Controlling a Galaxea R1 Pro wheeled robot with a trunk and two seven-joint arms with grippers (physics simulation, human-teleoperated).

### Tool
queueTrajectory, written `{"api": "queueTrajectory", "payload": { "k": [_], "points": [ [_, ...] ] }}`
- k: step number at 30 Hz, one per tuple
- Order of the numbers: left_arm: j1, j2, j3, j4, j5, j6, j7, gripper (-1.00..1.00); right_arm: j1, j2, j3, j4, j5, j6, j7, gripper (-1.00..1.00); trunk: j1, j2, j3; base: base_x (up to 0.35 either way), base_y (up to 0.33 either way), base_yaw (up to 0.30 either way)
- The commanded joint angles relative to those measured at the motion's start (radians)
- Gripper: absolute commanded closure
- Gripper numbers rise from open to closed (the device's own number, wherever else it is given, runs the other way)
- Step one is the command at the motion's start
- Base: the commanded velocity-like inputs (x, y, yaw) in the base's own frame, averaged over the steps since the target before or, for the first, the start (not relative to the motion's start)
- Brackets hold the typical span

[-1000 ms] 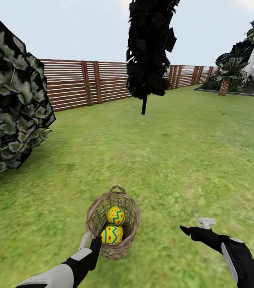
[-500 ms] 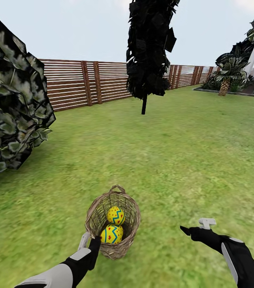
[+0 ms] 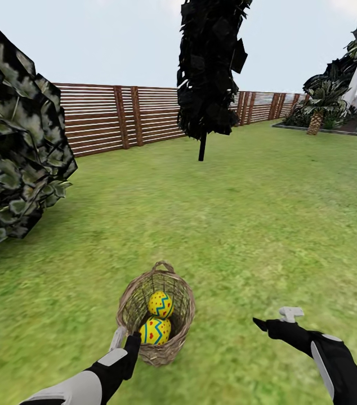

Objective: Take the three Easter eggs out of the wicker basket on the lawn in the garden, then place them on the lawn next to a single tree (choose any tree) so that all three eggs are next to the same tree and none are left in the basket.

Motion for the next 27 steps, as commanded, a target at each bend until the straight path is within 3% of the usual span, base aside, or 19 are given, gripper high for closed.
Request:
{"api": "queueTrajectory", "payload": {
  "k": [1,11,27],
  "points": [
    [0.0,-0.001,0.006,-0.002,-0.004,-0.002,0.005,-1.0,-0.001,0.0,-0.003,-0.001,0.005,0.005,0.007,-1.0,0.0,0.0,-0.001,0.017,-0.021,0.0],
    [0.0,-0.003,0.006,-0.005,-0.004,-0.001,0.005,-1.0,-0.001,0.0,-0.003,-0.001,0.005,0.005,0.006,-1.0,0.0,0.0,-0.001,0.003,-0.004,0.0],
    [0.0,-0.002,0.006,-0.008,-0.004,-0.001,0.005,-1.0,-0.001,0.0,-0.003,-0.001,0.005,0.005,0.006,-1.0,0.061,-0.112,-0.051,0.0,0.0,0.0]
  ]
}}
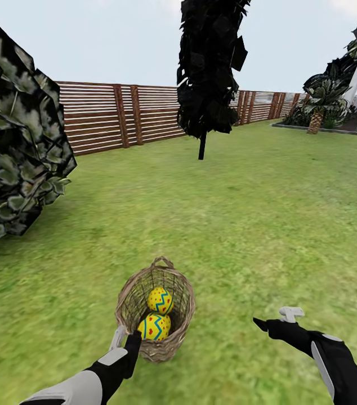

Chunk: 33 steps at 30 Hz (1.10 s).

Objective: Take the three Easter eggs out of the wicker basket on the lawn in the garden, then place them on the lawn next to a single tree (choose any tree) so that all three eggs are next to the same tree and none are left in the basket.

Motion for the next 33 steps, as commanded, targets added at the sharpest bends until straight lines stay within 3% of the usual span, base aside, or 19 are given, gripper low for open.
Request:
{"api": "queueTrajectory", "payload": {
  "k": [1,17,18,33],
  "points": [
    [0.0,0.0,0.006,-0.002,-0.004,-0.002,0.005,-1.0,-0.001,0.0,-0.003,-0.001,0.005,0.005,0.007,-1.0,0.004,-0.008,-0.004,0.0,0.0,0.0],
    [0.0,0.006,0.006,-0.002,-0.003,-0.003,0.005,-1.0,-0.001,-0.001,-0.003,-0.002,0.005,0.005,0.007,-1.0,0.004,-0.008,-0.004,0.0,0.0,0.0],
    [0.0,0.006,0.006,-0.003,-0.003,-0.003,0.005,1.0,-0.001,-0.001,-0.003,-0.002,0.005,0.005,0.007,-1.0,0.004,-0.008,-0.004,0.0,0.0,0.0],
    [0.0,0.007,0.006,-0.006,-0.004,-0.004,0.005,1.0,-0.001,-0.001,-0.003,-0.001,0.005,0.005,0.007,-1.0,0.004,-0.008,-0.004,0.0,0.0,0.0]
  ]
}}
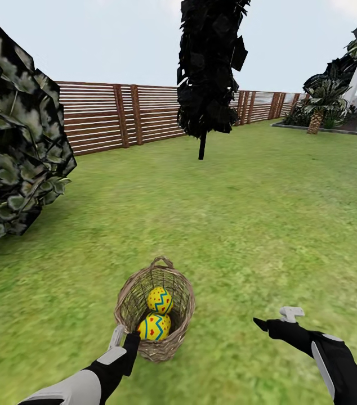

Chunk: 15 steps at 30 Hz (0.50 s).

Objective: Take the three Easter eggs out of the wicker basket on the lawn in the garden, then place them on the lawn next to a single tree (choose any tree) so that all three eggs are next to the same tree and none are left in the basket.

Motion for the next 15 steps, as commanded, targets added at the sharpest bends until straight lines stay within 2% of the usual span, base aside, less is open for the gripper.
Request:
{"api": "queueTrajectory", "payload": {
  "k": [1,6,15],
  "points": [
    [0.001,-0.001,0.008,0.0,-0.003,-0.003,0.007,1.0,-0.001,0.0,-0.003,-0.001,0.005,0.005,0.007,-1.0,0.0,0.0,-0.001,0.0,0.0,0.0],
    [0.001,-0.001,0.008,-0.001,-0.003,-0.003,0.007,1.0,-0.001,0.0,-0.003,-0.001,0.005,0.006,0.007,-1.0,0.0,0.0,-0.001,0.0,0.0,0.0],
    [0.001,-0.001,0.008,-0.002,-0.004,-0.001,0.007,1.0,0.0,0.002,-0.003,0.0,0.005,0.006,0.007,-1.0,-0.035,0.063,0.027,0.0,0.0,0.0]
  ]
}}
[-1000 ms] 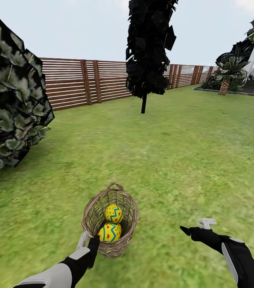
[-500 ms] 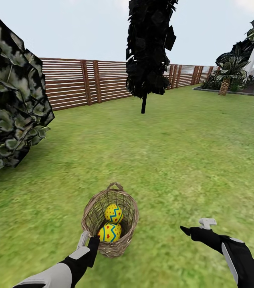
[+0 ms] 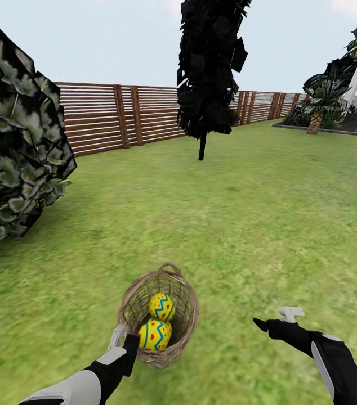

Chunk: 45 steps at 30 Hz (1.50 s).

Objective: Take the three Easter eggs out of the wicker basket on the lawn in the garden, then place them on the lawn next to a single tree (choose any tree) so that all three eggs are next to the same tree and none are left in the basket.

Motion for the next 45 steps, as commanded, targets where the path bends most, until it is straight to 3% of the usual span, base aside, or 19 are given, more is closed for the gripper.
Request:
{"api": "queueTrajectory", "payload": {
  "k": [1,29,33,45],
  "points": [
    [0.0,-0.001,0.002,-0.002,-0.006,-0.002,0.005,1.0,-0.001,0.0,-0.003,0.0,0.006,0.005,0.007,-1.0,-0.004,0.007,0.002,0.0,0.0,0.0],
    [-0.001,0.002,0.004,-0.004,-0.005,0.007,0.005,1.0,-0.001,0.007,0.001,0.004,0.007,0.003,0.007,-1.0,-0.111,0.203,0.09,0.0,0.0,0.0],
    [-0.001,0.002,0.005,-0.005,-0.005,0.007,0.005,1.0,-0.001,0.007,0.013,0.005,0.032,0.0,0.007,-1.0,-0.127,0.231,0.103,0.0,0.0,0.0],
    [-0.002,0.002,0.005,-0.005,-0.005,0.009,0.005,1.0,-0.001,0.005,0.015,0.007,0.039,0.003,0.006,-1.0,-0.173,0.315,0.14,0.0,0.0,0.0]
  ]
}}
